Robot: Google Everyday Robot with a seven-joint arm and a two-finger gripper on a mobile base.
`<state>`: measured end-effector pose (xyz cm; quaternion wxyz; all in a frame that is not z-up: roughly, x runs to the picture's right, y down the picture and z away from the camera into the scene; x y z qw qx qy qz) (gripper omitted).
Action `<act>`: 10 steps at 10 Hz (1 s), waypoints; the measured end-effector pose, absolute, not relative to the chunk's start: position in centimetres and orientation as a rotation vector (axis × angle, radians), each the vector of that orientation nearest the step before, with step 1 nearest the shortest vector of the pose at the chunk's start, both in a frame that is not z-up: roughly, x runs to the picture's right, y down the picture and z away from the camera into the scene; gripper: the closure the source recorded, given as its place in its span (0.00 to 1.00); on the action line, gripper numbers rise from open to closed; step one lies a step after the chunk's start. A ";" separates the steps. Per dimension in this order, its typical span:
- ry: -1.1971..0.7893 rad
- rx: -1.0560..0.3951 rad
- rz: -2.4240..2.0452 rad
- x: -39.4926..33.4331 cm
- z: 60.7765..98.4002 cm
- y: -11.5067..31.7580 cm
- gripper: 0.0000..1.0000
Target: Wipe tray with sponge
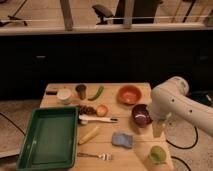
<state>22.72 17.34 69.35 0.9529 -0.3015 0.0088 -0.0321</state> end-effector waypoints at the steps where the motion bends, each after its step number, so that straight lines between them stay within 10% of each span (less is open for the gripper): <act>1: 0.015 -0.617 -0.065 22.6 69.4 17.7 0.20; 10: -0.055 -0.631 -0.038 18.4 70.4 20.5 0.20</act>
